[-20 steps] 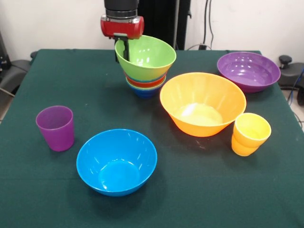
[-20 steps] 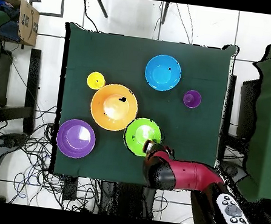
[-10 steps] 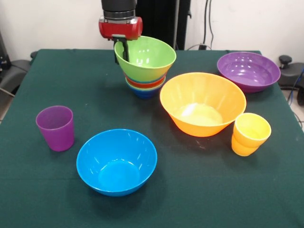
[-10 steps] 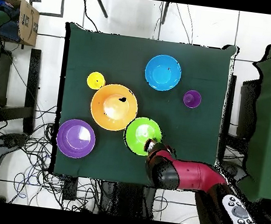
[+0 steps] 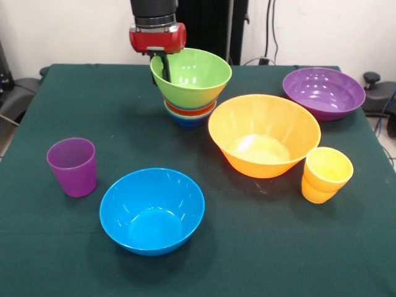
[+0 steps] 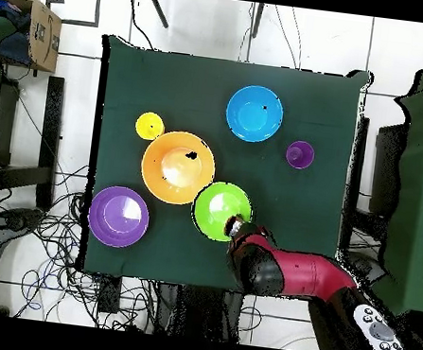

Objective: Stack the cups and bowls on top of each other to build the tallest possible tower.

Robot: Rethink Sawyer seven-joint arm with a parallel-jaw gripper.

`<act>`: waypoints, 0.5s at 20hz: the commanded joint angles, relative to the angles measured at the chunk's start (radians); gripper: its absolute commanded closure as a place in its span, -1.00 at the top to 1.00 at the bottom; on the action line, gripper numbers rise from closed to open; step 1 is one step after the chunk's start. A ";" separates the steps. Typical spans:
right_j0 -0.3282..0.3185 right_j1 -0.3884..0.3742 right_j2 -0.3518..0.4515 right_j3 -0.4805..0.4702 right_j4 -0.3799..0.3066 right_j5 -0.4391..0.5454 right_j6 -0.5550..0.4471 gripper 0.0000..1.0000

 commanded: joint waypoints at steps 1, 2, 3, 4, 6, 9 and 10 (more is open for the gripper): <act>0.023 0.085 0.114 0.015 -0.013 0.092 -0.016 -1.00; 0.029 0.087 0.111 0.019 -0.012 0.087 -0.009 -1.00; 0.032 0.085 0.109 0.022 -0.011 0.085 -0.005 -1.00; 0.036 0.086 0.107 0.024 -0.010 0.083 0.000 -1.00; 0.039 0.084 0.108 0.027 -0.007 0.086 0.003 -1.00; 0.043 0.079 0.102 0.030 -0.006 0.092 0.002 -1.00; 0.046 0.078 0.092 0.027 -0.010 0.096 0.001 -1.00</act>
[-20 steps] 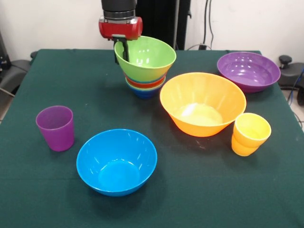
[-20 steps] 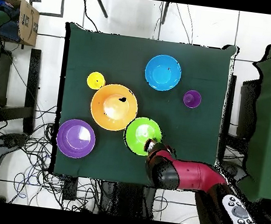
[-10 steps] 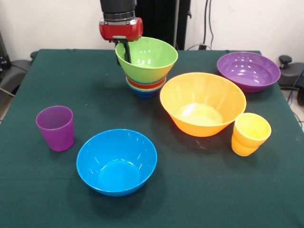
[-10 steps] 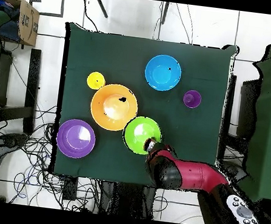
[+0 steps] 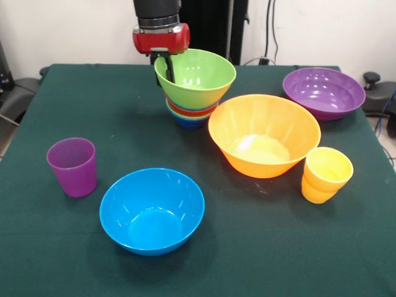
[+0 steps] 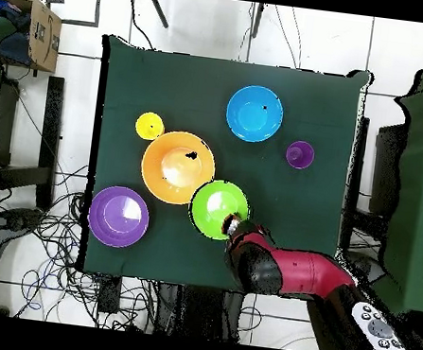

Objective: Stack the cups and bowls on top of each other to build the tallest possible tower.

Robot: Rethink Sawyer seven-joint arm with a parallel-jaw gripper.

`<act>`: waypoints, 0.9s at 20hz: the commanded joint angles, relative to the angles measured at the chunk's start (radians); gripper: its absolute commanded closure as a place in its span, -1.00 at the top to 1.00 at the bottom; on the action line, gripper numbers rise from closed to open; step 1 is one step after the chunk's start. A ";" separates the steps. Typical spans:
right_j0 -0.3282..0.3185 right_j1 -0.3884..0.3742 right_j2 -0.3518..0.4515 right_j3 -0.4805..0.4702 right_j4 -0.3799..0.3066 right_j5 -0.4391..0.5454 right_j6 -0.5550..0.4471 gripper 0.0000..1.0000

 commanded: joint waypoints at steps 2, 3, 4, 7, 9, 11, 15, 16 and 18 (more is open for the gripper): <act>0.051 0.073 0.064 0.019 -0.015 0.103 -0.003 -1.00; 0.053 0.071 0.058 0.018 -0.017 0.106 -0.005 -1.00; 0.057 0.069 0.047 0.012 -0.021 0.112 -0.008 -1.00; 0.066 0.067 0.025 0.007 -0.028 0.125 -0.012 -1.00; 0.063 0.066 0.025 0.010 -0.023 0.140 -0.017 -1.00; 0.058 0.073 0.027 0.012 -0.016 0.150 -0.017 -1.00; 0.068 0.077 0.014 0.016 -0.012 0.162 -0.011 -1.00; 0.068 0.078 0.014 0.014 -0.010 0.168 -0.013 -1.00; 0.066 0.080 0.016 0.015 -0.008 0.176 -0.016 -1.00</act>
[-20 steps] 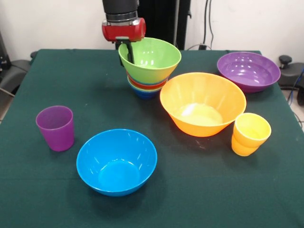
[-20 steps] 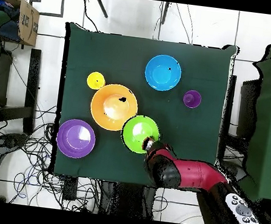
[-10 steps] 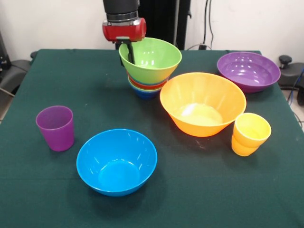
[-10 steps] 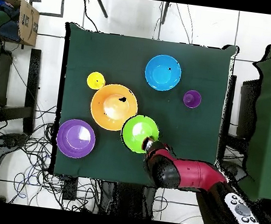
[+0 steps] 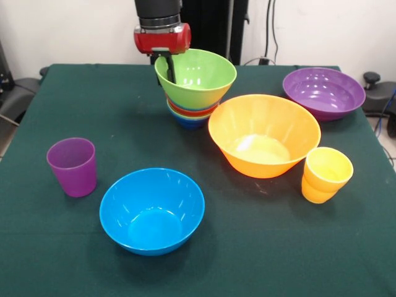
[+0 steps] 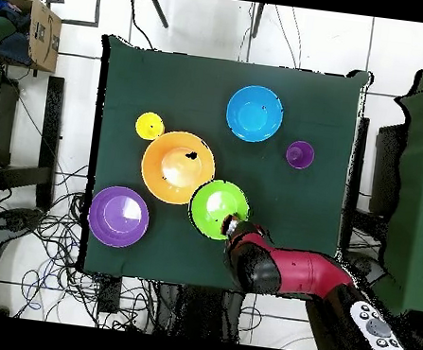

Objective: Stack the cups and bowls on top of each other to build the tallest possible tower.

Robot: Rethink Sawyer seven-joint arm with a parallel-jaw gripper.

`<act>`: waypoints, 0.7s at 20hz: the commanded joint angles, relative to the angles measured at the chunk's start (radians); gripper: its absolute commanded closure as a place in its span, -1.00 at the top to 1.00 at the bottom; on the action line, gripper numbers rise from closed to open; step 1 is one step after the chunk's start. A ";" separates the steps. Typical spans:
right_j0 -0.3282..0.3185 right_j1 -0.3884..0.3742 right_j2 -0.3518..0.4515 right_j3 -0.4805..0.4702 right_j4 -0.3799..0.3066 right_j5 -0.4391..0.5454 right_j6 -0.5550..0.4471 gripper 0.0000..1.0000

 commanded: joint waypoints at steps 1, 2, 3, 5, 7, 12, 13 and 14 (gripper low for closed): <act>0.056 0.080 0.022 0.015 -0.008 0.174 -0.017 -1.00; 0.058 0.081 0.021 0.014 -0.008 0.176 -0.018 -1.00; 0.058 0.081 0.021 0.014 -0.007 0.180 -0.020 -1.00; 0.061 0.083 0.017 0.012 -0.007 0.184 -0.020 -1.00; 0.060 0.088 0.019 0.012 -0.010 0.179 -0.019 -1.00; 0.053 0.098 0.030 0.017 -0.006 0.188 -0.025 -1.00; 0.050 0.098 0.033 0.018 -0.003 0.195 -0.028 -1.00; 0.047 0.100 0.036 0.018 0.002 0.206 -0.032 -1.00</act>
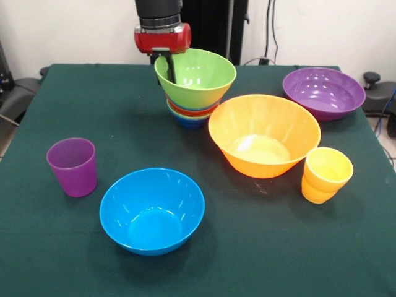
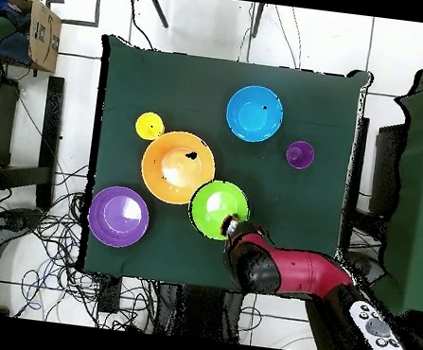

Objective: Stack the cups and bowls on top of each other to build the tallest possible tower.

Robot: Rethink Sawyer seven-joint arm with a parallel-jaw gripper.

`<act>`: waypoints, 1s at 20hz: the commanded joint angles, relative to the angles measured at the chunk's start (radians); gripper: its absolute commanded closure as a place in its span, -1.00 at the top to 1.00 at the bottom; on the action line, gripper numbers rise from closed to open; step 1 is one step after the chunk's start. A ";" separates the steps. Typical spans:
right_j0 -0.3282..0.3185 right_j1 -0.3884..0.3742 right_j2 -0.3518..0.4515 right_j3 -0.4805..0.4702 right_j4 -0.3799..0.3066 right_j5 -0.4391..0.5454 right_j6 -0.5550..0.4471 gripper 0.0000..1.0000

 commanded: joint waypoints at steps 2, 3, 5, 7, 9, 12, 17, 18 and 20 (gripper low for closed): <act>0.043 0.099 0.040 0.019 0.006 0.210 -0.035 -1.00; 0.041 0.099 0.041 0.020 0.008 0.217 -0.038 -1.00; 0.044 0.102 0.039 0.020 0.009 0.223 -0.037 -1.00; 0.043 0.101 0.040 0.022 0.009 0.228 -0.039 -1.00; 0.043 0.100 0.040 0.023 0.007 0.230 -0.038 -1.00; 0.040 0.097 0.043 0.031 0.011 0.239 -0.038 -1.00; 0.037 0.106 0.047 0.029 0.008 0.235 -0.039 -1.00; 0.035 0.106 0.049 0.030 0.009 0.237 -0.041 -1.00; 0.031 0.101 0.054 0.035 0.011 0.241 -0.043 -1.00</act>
